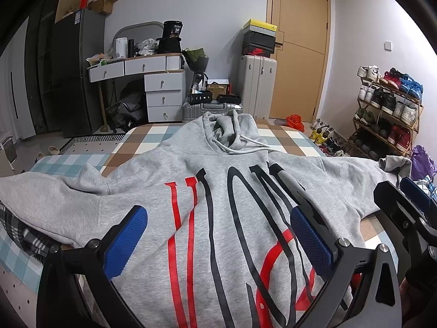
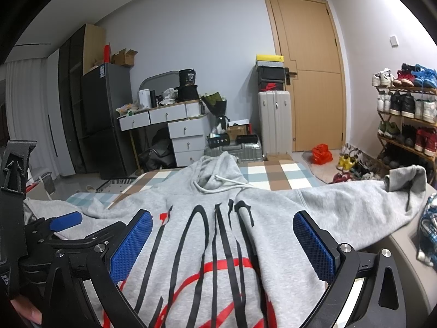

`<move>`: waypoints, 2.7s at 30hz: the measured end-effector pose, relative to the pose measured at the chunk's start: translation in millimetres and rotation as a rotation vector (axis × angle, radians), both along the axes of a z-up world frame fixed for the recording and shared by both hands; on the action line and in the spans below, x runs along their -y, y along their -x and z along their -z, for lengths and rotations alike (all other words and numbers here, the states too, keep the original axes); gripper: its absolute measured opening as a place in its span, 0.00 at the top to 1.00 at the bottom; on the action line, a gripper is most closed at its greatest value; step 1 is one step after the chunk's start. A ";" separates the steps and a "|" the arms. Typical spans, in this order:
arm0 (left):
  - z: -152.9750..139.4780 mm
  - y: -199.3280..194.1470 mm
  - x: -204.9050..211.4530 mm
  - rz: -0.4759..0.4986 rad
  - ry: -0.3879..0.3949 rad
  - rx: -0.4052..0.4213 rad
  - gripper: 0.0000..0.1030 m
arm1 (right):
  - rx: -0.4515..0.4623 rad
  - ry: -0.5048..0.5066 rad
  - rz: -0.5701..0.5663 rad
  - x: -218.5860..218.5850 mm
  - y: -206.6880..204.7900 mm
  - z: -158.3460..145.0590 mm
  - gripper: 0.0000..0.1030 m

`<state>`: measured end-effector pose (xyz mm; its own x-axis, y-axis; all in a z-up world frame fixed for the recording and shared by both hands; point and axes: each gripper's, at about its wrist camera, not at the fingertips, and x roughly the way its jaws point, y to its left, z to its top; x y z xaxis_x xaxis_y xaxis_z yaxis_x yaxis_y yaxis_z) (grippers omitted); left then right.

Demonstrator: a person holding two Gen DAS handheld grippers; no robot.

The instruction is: Fold large clothes

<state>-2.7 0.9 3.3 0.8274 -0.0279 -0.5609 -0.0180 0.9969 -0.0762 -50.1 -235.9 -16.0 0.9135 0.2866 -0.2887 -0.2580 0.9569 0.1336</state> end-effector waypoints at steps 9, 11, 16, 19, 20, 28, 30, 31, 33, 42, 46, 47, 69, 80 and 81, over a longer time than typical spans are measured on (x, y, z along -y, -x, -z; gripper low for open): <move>-1.4 1.5 1.4 0.002 0.000 0.007 0.01 | -0.004 0.001 -0.001 1.6 0.7 -0.3 0.00; -1.3 1.4 1.4 0.002 0.001 0.004 0.01 | 0.001 0.003 0.001 0.6 -1.2 -2.2 0.00; -1.6 1.0 2.1 0.003 -0.003 0.003 0.01 | -0.004 0.002 -0.001 -1.2 -1.8 -1.7 0.00; -1.2 0.6 2.4 0.003 -0.004 0.003 0.01 | -0.001 0.003 0.000 -1.9 -2.2 -1.3 0.00; -1.0 0.9 2.3 0.003 -0.005 0.002 0.01 | 0.000 0.003 0.000 -2.4 -2.7 0.0 0.00; -0.4 1.2 1.9 -0.003 -0.006 0.003 0.01 | 0.000 0.002 0.000 -2.8 -2.5 0.6 0.00; -0.1 1.2 1.2 -0.008 -0.005 0.004 0.01 | 0.001 0.001 -0.001 -2.8 -2.2 0.7 0.00; 0.2 1.0 0.9 -0.008 -0.005 0.002 0.01 | 0.002 0.001 0.000 -3.0 -2.2 0.9 0.00; 0.6 1.0 0.5 -0.007 -0.005 0.001 0.01 | 0.001 0.005 0.001 -2.7 -2.8 1.0 0.00; 2.2 1.4 1.4 -0.003 -0.011 0.003 0.01 | -0.009 0.007 0.005 -2.6 -5.4 6.6 0.00; 3.0 1.2 1.0 0.001 -0.014 0.002 0.01 | -0.017 0.019 0.031 -0.8 -7.6 10.3 0.00; 2.7 1.1 2.0 0.001 -0.013 0.001 0.01 | -0.021 0.012 0.037 1.8 -9.1 9.4 0.00; 22.3 -12.6 27.0 0.098 -0.074 -0.082 0.01 | -0.358 0.768 0.344 206.2 -191.0 -48.8 0.00; 35.0 -24.3 36.8 0.139 -0.076 -0.159 0.01 | -0.635 1.090 0.224 247.6 -266.6 39.9 0.01; 36.0 -24.8 37.5 0.143 -0.071 -0.167 0.01 | -0.652 1.101 0.192 246.2 -267.6 44.4 0.04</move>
<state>22.0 -36.6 -32.7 0.7137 -0.0935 -0.6942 0.1171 0.9930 -0.0135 217.5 -482.2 -60.5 0.5157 -0.5044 -0.6926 -0.2905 0.6576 -0.6951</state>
